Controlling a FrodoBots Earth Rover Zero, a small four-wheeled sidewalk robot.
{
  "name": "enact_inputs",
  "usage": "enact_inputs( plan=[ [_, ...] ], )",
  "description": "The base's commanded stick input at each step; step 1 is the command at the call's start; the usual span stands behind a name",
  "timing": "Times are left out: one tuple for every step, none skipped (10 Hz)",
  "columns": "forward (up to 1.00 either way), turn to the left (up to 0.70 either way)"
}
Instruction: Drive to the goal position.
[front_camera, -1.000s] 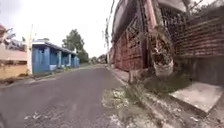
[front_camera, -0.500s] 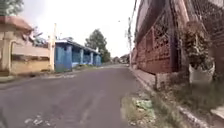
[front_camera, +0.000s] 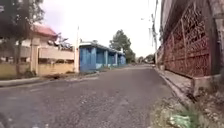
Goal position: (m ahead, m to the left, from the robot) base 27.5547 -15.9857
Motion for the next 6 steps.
enact_inputs(
  plan=[
    [0.70,0.00],
    [0.70,0.00],
    [0.70,0.00],
    [0.70,-0.35],
    [0.70,-0.35],
    [0.70,-0.35]
  ],
)
